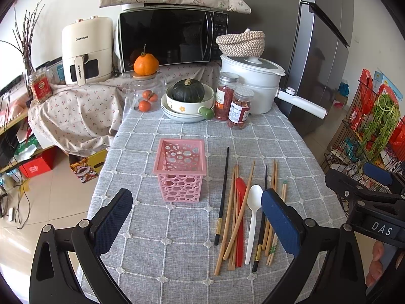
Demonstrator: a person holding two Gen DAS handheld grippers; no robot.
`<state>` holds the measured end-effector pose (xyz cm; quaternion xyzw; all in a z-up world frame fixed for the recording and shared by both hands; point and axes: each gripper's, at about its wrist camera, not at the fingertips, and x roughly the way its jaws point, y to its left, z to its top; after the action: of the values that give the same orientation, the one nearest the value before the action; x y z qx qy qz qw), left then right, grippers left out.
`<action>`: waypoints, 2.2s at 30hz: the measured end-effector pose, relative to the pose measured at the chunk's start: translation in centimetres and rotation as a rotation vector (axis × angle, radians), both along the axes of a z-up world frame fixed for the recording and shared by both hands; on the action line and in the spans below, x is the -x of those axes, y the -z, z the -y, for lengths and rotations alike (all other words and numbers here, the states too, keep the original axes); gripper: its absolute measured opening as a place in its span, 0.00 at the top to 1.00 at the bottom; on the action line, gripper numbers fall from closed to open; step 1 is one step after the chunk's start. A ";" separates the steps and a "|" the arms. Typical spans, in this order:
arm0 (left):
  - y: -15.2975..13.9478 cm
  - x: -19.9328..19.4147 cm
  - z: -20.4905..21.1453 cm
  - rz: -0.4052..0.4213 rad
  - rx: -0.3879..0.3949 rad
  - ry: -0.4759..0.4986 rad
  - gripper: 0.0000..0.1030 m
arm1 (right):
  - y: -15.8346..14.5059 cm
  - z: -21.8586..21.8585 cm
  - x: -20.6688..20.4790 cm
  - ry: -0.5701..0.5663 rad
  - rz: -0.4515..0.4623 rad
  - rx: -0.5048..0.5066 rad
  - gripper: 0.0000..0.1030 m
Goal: Organize utensils
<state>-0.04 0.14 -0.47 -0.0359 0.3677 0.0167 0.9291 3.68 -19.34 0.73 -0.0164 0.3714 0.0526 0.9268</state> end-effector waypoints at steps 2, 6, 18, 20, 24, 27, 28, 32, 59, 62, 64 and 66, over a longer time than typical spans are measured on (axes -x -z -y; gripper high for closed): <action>-0.1 0.0 -0.1 0.000 0.001 0.001 0.00 | -0.1 0.0 -0.1 0.000 0.000 0.000 0.00; -0.1 0.0 0.0 0.001 0.001 0.000 0.00 | 0.0 0.0 0.0 -0.001 -0.002 -0.001 0.00; -0.1 0.0 0.0 0.001 0.000 0.001 0.00 | 0.2 -0.3 0.1 -0.003 -0.008 -0.003 0.00; -0.1 0.0 0.0 0.001 -0.001 0.000 0.00 | 0.2 -0.3 0.1 -0.003 -0.008 -0.003 0.00; -0.1 0.0 0.0 0.002 -0.001 0.000 0.00 | 0.2 -0.3 0.1 -0.003 -0.010 -0.004 0.00; -0.1 0.0 0.0 0.002 -0.001 0.000 0.00 | 0.3 -0.3 0.1 -0.004 -0.011 -0.005 0.00; -0.1 0.0 0.0 0.002 -0.001 0.000 0.00 | 0.3 -0.4 0.1 -0.004 -0.011 -0.005 0.00; 0.0 0.0 0.0 0.002 -0.001 0.001 0.00 | 0.3 -0.4 0.1 -0.004 -0.012 -0.004 0.00; -0.3 -1.0 0.2 0.017 -0.043 0.065 0.00 | 1.3 1.1 -1.7 0.010 -0.117 -0.085 0.00; -0.2 -2.0 0.8 -0.009 -0.065 0.086 0.00 | 1.8 2.6 -3.3 0.016 -0.188 -0.145 0.00; -0.2 -2.7 1.4 -0.041 -0.081 0.110 0.00 | 2.2 3.4 -3.9 0.027 -0.209 -0.163 0.00; -0.3 -3.4 2.3 -0.074 -0.097 0.151 0.00 | 2.5 4.4 -4.7 0.036 -0.234 -0.181 0.02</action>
<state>3.33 -2.19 -0.15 0.0376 0.4023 -0.0346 0.9141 8.39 -23.75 -1.79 0.0800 0.4708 0.0709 0.8757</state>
